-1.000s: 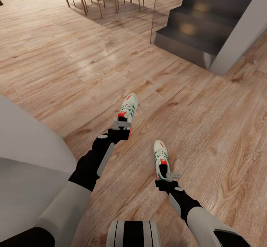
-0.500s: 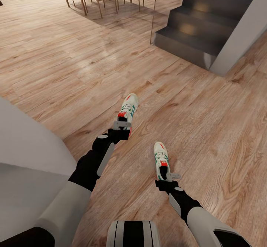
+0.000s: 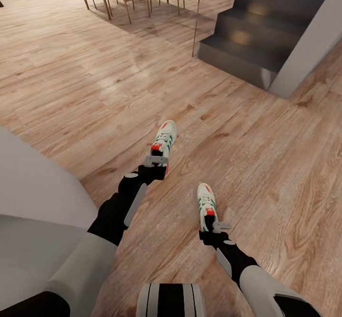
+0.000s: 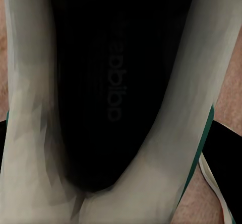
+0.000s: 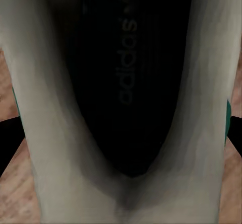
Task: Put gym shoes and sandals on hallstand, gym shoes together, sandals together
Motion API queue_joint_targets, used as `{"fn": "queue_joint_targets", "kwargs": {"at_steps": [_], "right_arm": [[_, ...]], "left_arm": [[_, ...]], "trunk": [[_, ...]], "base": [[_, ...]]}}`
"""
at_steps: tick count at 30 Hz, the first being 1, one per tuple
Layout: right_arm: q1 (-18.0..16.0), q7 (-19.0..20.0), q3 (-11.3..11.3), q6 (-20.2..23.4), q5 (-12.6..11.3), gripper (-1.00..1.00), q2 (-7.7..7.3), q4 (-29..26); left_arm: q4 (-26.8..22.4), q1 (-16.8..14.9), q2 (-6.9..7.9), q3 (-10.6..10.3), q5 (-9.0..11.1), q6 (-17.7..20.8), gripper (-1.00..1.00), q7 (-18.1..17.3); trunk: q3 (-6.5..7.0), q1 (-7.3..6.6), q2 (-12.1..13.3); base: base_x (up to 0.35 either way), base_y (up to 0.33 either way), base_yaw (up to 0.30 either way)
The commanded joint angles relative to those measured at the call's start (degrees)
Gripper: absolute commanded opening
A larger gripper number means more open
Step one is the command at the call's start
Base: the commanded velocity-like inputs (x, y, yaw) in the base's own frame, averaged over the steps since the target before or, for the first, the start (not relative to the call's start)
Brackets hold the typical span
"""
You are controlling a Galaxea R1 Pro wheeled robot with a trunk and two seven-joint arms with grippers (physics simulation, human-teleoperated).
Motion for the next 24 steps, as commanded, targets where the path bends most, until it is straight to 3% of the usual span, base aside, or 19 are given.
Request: {"fn": "queue_joint_targets", "kwargs": {"at_steps": [1, 3, 4, 24], "right_arm": [[0.0, -0.1, -0.4, 0.0, 0.6, 1.0, 0.03, 0.0], [0.0, -0.1, -0.4, 0.0, 0.6, 1.0, 0.03, 0.0], [0.0, -0.1, -0.4, 0.0, 0.6, -1.0, 0.05, 0.0], [0.0, 0.0, -0.4, 0.0, 0.6, -1.0, -0.01, -0.1]], "left_arm": [[-0.1, 0.0, 0.02, -0.1, 0.6, 0.2, -1.0, 0.5], [-0.1, 0.0, 0.02, -0.1, 0.6, 0.2, -1.0, 0.5], [-0.1, 0.0, 0.02, -0.1, 0.6, 0.2, -1.0, 0.5], [-0.1, 0.0, 0.02, 0.0, 0.6, 0.2, -1.0, 0.5]], "trunk": [[-0.03, 0.0, 0.0], [-0.03, 0.0, 0.0], [-0.03, 0.0, 0.0], [-0.03, 0.0, 0.0]], "base": [[0.029, 0.0, 0.0], [0.014, 0.0, 0.0], [0.006, 0.0, 0.0], [0.0, 0.0, 0.0]]}}
